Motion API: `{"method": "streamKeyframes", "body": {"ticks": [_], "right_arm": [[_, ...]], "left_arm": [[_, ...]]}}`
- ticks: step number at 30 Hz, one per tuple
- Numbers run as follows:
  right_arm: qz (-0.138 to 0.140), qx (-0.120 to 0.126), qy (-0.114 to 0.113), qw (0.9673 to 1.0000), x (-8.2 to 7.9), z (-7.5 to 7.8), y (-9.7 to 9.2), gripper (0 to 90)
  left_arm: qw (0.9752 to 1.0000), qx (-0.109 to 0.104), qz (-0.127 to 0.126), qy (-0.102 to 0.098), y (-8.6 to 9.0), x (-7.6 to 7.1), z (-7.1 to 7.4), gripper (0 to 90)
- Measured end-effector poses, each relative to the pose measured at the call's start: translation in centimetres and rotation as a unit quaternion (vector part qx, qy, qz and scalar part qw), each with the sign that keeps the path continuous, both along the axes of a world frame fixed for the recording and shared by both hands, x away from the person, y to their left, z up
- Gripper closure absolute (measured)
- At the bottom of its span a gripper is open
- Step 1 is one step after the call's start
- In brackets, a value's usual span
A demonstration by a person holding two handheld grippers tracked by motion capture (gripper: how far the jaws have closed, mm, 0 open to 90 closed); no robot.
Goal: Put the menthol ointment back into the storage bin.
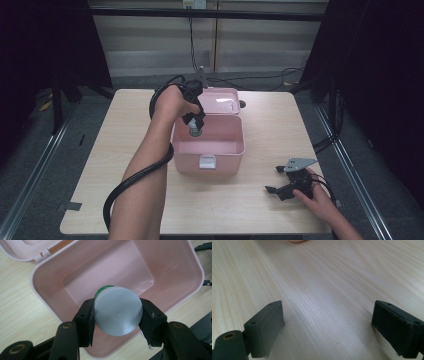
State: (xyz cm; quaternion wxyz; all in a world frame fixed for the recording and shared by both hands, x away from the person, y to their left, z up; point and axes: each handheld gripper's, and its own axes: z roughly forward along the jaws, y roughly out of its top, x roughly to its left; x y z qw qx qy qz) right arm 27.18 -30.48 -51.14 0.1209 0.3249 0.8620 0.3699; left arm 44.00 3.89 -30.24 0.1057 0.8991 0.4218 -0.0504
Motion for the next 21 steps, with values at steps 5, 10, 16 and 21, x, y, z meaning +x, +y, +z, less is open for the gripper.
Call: {"method": "streamKeyframes", "body": {"ticks": [5,10,16,21], "right_arm": [[0.000,0.000,0.000,1.0000,0.0,0.0,0.0,10.0],[0.000,0.000,0.000,1.0000,0.0,0.0,0.0,10.1],[0.001,0.000,-0.002,1.0000,0.0,0.0,0.0,10.0],[0.000,0.001,-0.001,1.0000,0.0,0.0,0.0,10.1]], "left_arm": [[1.0000,0.002,-0.006,0.000,-0.4,0.3,-0.3,49.9],[1.0000,0.004,-0.004,0.005,-1.0,0.6,-1.1,50.0],[1.0000,0.003,0.005,0.008,-1.4,1.0,-2.0,50.0],[0.9998,0.007,0.008,0.014,-1.6,1.4,-3.0,50.0]]}}
